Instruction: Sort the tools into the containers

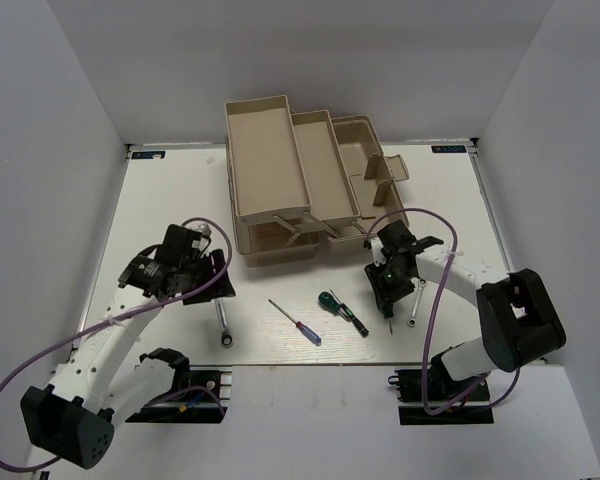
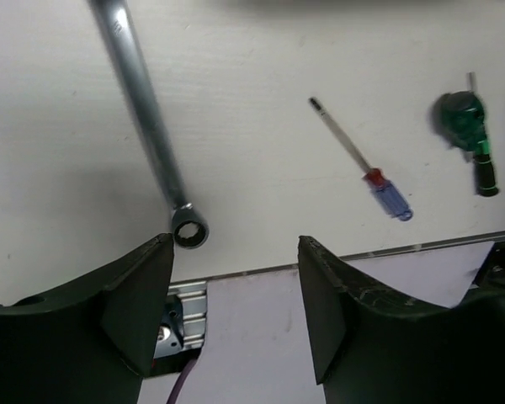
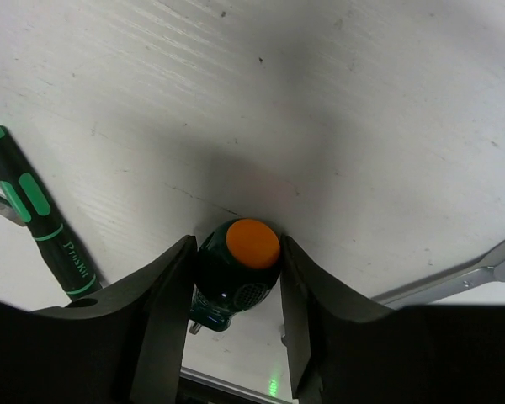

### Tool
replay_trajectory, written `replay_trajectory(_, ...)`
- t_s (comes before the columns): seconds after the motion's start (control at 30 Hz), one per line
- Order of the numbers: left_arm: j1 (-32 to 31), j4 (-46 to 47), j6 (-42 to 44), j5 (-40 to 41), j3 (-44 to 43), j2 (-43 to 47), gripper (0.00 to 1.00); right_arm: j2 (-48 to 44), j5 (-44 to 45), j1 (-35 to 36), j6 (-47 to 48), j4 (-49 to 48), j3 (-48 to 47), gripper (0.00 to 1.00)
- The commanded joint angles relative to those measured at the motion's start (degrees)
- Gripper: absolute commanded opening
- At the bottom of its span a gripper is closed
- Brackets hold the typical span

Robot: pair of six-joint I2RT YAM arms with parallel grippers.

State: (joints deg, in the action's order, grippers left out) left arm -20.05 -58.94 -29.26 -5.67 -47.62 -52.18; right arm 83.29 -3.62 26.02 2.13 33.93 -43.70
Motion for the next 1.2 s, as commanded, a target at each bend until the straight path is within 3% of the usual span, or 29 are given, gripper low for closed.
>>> replay_trajectory(0.0,-1.4,4.4,-0.2,-1.7,-5.0,-1.6,0.71,-1.0,3.4,0.3,-1.5,0.1,1.3,0.30)
replay_trajectory(0.07,-2.3,5.2,-0.2,-2.8,-7.7,-4.2,0.71,-2.6,2.2,0.3,-1.4,1.0,0.7,0.18)
replay_trajectory(0.23,-8.2,9.6,0.3,-4.8,-14.5,-11.8,0.68,-14.1,-5.1,-0.5,3.5,6.2,-5.2,0.00)
replay_trajectory(0.4,-17.3,12.4,1.6,-4.2,-21.3,-20.8,0.58,-20.7,-0.7,-1.4,7.5,4.8,-13.1,0.00)
replay_trajectory(0.5,-23.5,13.0,3.0,-1.5,-23.9,-25.9,0.53,-19.0,1.7,-3.4,7.5,1.9,-17.5,0.00)
replay_trajectory(0.53,-26.6,13.8,3.5,0.0,-24.5,-28.2,0.40,-16.3,2.9,-4.0,7.9,-1.2,-18.9,0.00)
replay_trajectory(0.67,-29.2,16.9,4.1,1.4,-25.9,-30.9,0.29,-9.3,5.3,-5.0,8.3,-7.3,-22.7,0.00)
replay_trajectory(0.83,-31.8,17.7,0.9,4.9,-30.3,-37.8,0.20,5.0,4.2,-7.6,6.6,-9.6,-35.7,0.00)
replay_trajectory(0.87,-32.5,14.1,-1.0,6.3,-33.8,-39.5,0.23,10.4,1.8,-7.9,6.4,-9.0,-39.4,0.04)
replay_trajectory(0.9,-32.5,12.6,-2.5,6.8,-35.5,-41.2,0.25,12.3,1.2,-8.4,5.7,-8.0,-41.5,0.17)
replay_trajectory(0.97,-33.9,8.0,-6.3,8.4,-40.9,-45.7,0.25,18.9,-0.8,-8.9,3.9,-3.1,-49.9,0.54)
replay_trajectory(1.0,-33.9,7.0,-7.1,8.4,-42.2,-46.7,0.25,20.0,-1.4,-9.6,3.3,-2.0,-51.7,0.58)
replay_trajectory(1.07,-35.1,5.4,-8.5,9.0,-44.3,-48.3,0.37,21.0,-3.8,-11.2,2.0,-1.1,-55.2,0.71)
replay_trajectory(1.17,-35.1,6.3,-10.6,8.3,-43.1,-47.8,0.49,17.3,-7.3,-12.8,2.0,-4.3,-52.2,0.72)
